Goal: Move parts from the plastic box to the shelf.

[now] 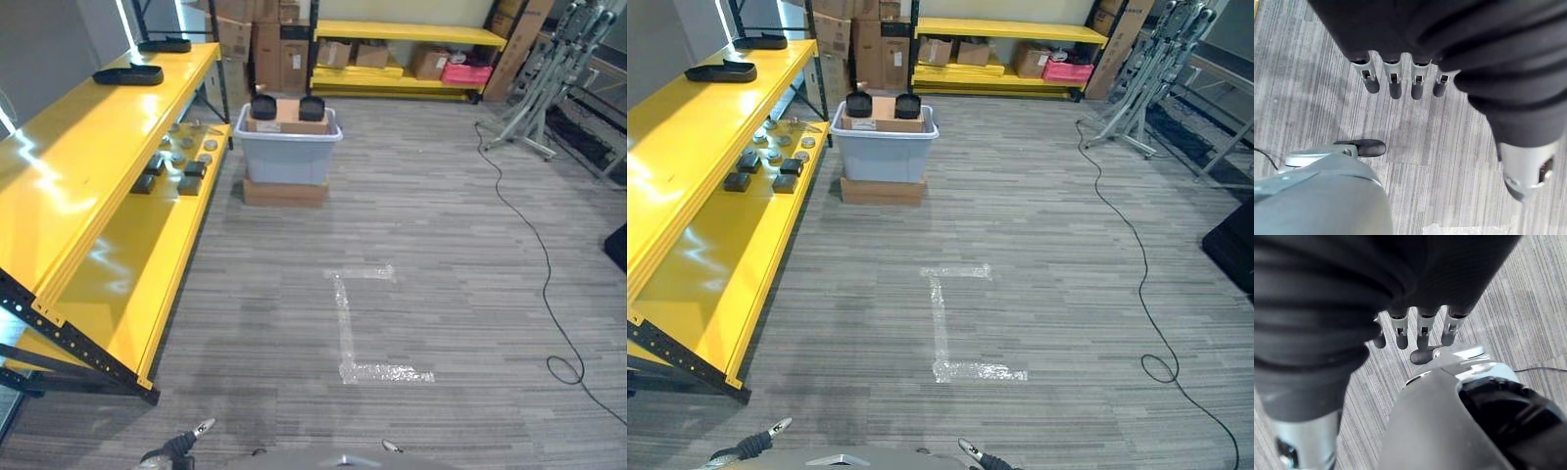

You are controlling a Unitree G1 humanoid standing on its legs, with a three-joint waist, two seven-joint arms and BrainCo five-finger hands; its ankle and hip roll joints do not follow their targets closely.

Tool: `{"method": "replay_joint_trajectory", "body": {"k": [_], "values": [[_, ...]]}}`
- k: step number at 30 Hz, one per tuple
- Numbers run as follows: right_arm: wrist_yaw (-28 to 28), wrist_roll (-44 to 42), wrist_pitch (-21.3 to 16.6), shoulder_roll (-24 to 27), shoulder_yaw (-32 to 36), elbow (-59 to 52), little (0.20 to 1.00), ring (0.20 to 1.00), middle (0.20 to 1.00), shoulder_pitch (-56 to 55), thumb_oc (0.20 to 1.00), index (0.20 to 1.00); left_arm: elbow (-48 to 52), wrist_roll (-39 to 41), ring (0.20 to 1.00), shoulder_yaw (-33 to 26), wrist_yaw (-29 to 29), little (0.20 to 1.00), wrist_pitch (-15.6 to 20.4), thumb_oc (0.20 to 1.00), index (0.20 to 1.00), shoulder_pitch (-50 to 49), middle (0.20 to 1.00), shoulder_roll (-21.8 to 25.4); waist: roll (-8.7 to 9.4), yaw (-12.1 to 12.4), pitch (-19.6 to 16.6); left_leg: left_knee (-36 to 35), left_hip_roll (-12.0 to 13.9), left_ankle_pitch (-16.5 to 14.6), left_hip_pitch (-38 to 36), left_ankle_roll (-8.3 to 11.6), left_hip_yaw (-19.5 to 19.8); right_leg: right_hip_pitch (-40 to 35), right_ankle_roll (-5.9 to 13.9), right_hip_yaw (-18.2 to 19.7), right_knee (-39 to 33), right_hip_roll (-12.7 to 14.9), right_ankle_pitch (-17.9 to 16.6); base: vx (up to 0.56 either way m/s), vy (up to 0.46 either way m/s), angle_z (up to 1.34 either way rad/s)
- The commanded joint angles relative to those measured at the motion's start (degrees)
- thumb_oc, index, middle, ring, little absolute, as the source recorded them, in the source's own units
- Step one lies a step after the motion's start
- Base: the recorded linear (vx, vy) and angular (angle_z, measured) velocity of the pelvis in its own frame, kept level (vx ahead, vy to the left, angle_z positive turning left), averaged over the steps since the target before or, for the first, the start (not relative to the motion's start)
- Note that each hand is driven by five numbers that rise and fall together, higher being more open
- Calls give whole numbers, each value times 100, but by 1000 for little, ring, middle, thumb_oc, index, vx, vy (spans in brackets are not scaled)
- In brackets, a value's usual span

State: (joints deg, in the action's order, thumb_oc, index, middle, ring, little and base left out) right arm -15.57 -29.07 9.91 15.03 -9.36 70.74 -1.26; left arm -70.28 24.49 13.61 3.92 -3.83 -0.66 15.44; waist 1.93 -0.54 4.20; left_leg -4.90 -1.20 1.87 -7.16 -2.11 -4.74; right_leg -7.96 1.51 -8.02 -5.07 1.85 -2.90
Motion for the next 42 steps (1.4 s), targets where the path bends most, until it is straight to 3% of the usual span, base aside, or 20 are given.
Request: {"method": "replay_joint_trajectory", "body": {"k": [1,10,14,19,21,23,26,28,30,31,33,39,40,41,42], "values": [[390,403,-137,125,-132,300,1000,1000,1000,423,1000,1000,-62,-61,1000,59,62,1000,-61,1000,1000,373,1000,-122,-93,25,295,17,-73,-758,-213,-97,-356,-69,252,-173,262,80,643,0,0,0],[448,461,-395,166,-160,183,1000,1000,1000,449,1000,1000,-102,-180,1000,43,81,1000,-110,1000,1000,405,1000,-55,-71,15,355,13,-62,-754,-228,-124,-328,-40,253,-190,407,71,692,5,11,0],[609,119,-926,191,-165,-43,1000,1000,1000,510,1000,1000,-89,308,1000,-12,179,1000,-39,1000,1000,496,1000,-105,-34,-23,408,31,-66,-772,-218,-186,-323,73,266,-137,616,86,726,30,51,0],[523,291,-1153,140,-165,-212,1000,1000,1000,567,1000,1000,93,251,1000,30,221,1000,-1,1000,1000,634,1000,-157,-31,-65,533,107,-62,-822,-202,-274,-363,266,304,-47,1006,101,788,16,73,-6],[474,274,-1230,103,-189,-215,1000,1000,1000,610,1000,1000,132,113,1000,125,137,1000,-72,1000,1000,703,1000,-165,-35,-64,585,114,-60,-817,-186,-318,-397,411,368,-76,1319,142,713,7,71,-9],[507,316,-1237,39,-249,-270,1000,1000,1000,662,1000,1000,122,-183,1000,223,167,1000,-614,1000,1000,802,1000,-126,-68,-93,727,183,-39,-841,-131,-422,-482,953,597,-97,2347,294,335,9,71,-15],[477,427,-1167,47,-268,-243,1000,1000,1000,687,1000,1000,-18,-379,1000,274,132,1000,-855,1000,1000,838,1000,-102,-84,-132,820,215,-23,-860,-163,-429,-521,1300,723,-161,2738,392,42,65,31,-16],[411,508,-1154,51,-283,-187,1000,1000,1000,676,1000,1000,-104,-428,1000,210,17,1000,-999,1000,1000,815,1000,-61,-61,-153,860,241,-45,-920,-229,-402,-557,1447,783,-263,2595,482,-153,176,-57,-15],[366,621,-1113,47,-308,-137,1000,1000,1000,634,1000,1000,-207,-434,1000,94,107,1000,-1006,1000,1000,793,1000,38,13,-231,859,316,-70,-1005,-328,-337,-573,1499,777,-304,1946,439,-221,304,-181,-18],[356,720,-1048,61,-301,-39,1000,1000,1000,557,1000,1000,-265,-442,1000,44,102,1000,-1133,1000,1000,797,1000,61,66,-406,839,434,-122,-1218,-454,-351,-443,1669,773,-75,1428,402,-368,303,-190,-3],[331,715,-1023,75,-266,18,1000,1000,1000,520,1000,1000,-320,-495,1000,40,94,1000,-1139,1000,1000,797,1000,64,69,-466,844,532,-136,-1344,-532,-370,-425,1773,783,-43,1420,451,-412,249,-172,8],[297,584,-812,171,-223,126,1000,1000,1000,519,1000,1000,-465,-195,1000,-80,50,1000,-1065,1000,1000,700,1000,-12,-17,-489,739,1005,52,-1503,-623,-210,-515,1423,376,-209,1318,355,130,195,-194,17],[298,570,-727,230,-204,135,1000,1000,1000,537,1000,1000,-472,-137,1000,-141,186,1000,-1035,1000,1000,641,1000,-97,-59,-457,712,1913,290,-1064,-403,42,-519,1086,141,-180,1109,199,313,171,-187,28],[298,570,-727,227,-204,136,1000,1000,1000,537,1000,1000,-473,-137,1000,-141,186,1000,-1035,1000,1000,642,1000,-94,-48,-459,697,1904,280,-1048,-387,42,-517,1102,140,-180,1104,208,305,241,-266,19],[292,609,-654,255,-208,109,1000,1000,1000,552,1000,1000,-470,-132,1000,-145,202,1000,-986,1000,1000,619,1000,-152,-34,-427,712,2542,361,-795,-127,146,-467,958,41,-123,1016,164,373,155,-200,-16]]}}
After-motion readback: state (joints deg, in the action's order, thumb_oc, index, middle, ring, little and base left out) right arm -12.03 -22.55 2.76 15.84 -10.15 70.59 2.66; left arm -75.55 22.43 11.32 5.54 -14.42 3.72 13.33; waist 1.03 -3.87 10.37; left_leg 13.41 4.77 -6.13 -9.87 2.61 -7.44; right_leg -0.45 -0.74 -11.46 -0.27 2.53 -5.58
